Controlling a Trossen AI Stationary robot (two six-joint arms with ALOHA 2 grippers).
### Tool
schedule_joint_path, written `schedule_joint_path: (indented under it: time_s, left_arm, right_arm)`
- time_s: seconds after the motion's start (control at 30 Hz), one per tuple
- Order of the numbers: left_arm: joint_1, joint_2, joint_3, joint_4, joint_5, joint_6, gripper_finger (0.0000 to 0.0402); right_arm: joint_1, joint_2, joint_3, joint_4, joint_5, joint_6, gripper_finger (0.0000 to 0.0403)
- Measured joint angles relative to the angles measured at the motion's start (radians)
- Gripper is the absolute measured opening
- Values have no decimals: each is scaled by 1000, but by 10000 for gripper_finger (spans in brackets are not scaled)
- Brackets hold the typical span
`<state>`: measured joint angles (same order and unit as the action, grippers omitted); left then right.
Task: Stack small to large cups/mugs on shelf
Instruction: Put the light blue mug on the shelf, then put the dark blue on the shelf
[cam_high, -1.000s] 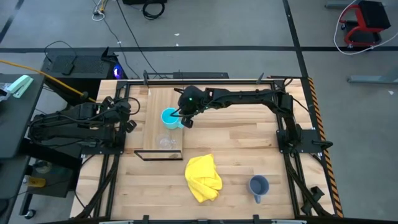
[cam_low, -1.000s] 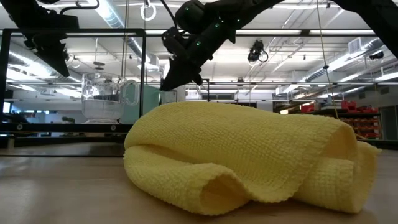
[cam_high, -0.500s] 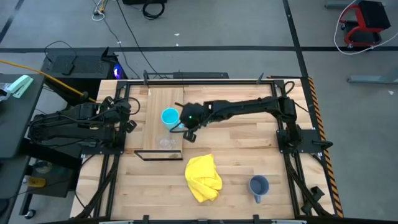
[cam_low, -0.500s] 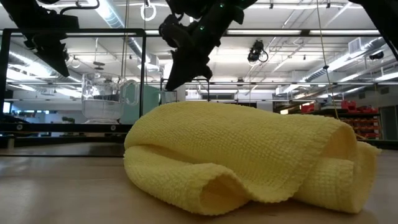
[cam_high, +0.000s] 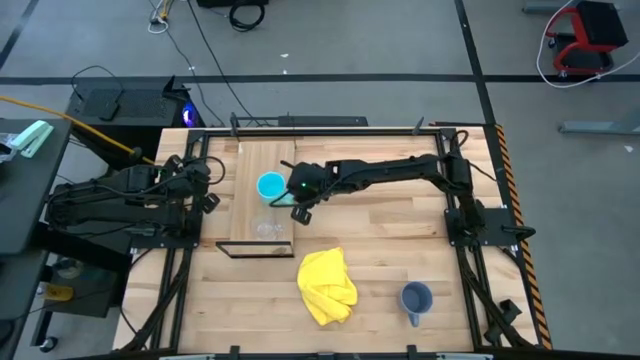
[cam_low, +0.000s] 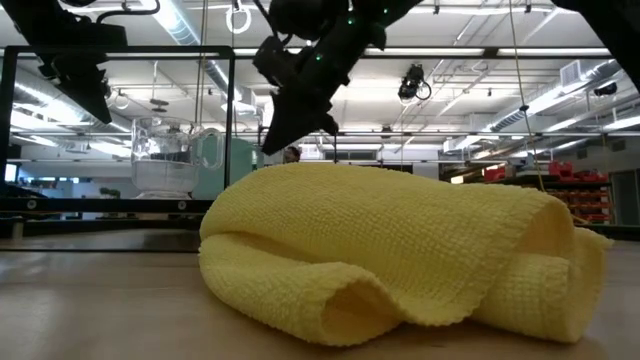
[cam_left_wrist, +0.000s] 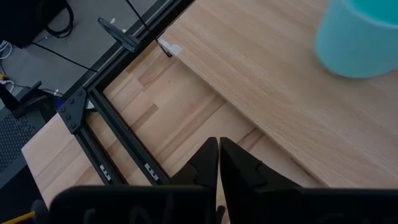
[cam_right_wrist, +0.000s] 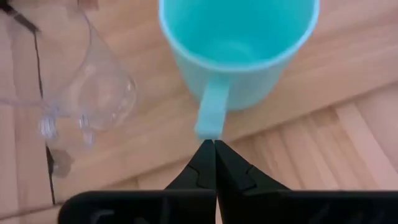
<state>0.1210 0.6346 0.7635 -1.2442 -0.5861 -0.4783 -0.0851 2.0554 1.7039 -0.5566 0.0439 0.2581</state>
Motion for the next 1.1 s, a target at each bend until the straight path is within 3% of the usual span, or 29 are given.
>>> schedule_joint_path:
  time_s: [0.37,0.7,1.1]
  left_arm:
    - [0,0,0,0,0,0,15]
    - [0,0,0,11,0,0,27]
    - [0,0,0,49,0,1,11]
  right_arm:
    - [-38,1,-19,57,-8,-14,0]
    - [19,1,-19,132,-64,-5,0]
    - [-59,1,-26,139,-71,-18,0]
